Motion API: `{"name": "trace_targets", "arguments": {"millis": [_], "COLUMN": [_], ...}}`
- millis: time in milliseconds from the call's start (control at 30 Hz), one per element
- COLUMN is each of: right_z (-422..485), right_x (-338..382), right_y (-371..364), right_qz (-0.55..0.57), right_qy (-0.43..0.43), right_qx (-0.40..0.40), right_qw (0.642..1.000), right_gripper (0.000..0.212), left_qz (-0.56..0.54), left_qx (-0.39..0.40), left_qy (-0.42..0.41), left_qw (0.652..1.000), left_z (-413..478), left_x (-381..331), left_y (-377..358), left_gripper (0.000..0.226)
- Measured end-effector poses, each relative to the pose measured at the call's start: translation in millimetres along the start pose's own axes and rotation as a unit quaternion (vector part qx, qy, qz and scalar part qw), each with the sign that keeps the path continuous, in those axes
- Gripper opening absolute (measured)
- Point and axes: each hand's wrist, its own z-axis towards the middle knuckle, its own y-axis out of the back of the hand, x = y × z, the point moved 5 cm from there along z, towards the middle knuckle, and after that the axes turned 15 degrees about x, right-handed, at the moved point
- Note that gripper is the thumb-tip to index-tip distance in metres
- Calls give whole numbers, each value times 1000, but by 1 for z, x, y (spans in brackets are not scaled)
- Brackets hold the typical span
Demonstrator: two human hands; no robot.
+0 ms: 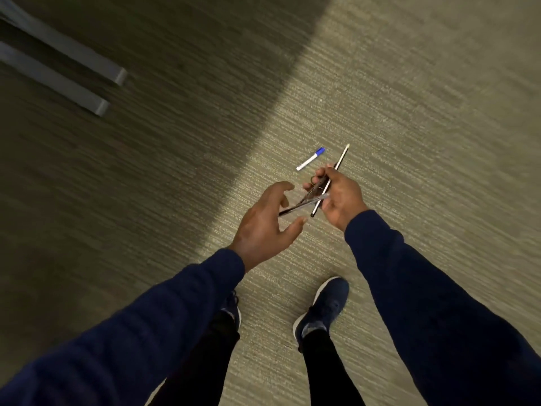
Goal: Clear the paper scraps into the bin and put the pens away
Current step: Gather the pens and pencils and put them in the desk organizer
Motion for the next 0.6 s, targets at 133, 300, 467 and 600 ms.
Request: {"name": "trace_targets", "arguments": {"millis": [133,300,467,600], "right_z": [-35,-86,-141,-172], "right_x": [16,33,48,58], "right_y": [-43,-116,-197,-246], "right_qz": [-2,-57,-72,-68], "right_qy": [-1,-17,-26,-22], "right_qx": [26,63,115,129], "right_qw": [1000,996,990,989], "right_gripper": [16,17,21,24], "left_qz": [-237,-419,-471,-496], "left_qx": [-71,-115,-118,-139], "left_qy": [106,189,198,185], "left_qw": [963,881,852,837], "left_z": [-34,-66,-90,-111], "left_x": [-11,-31,-66,-86], "left_y": [43,103,176,232], "left_gripper": [30,28,28,28]}}
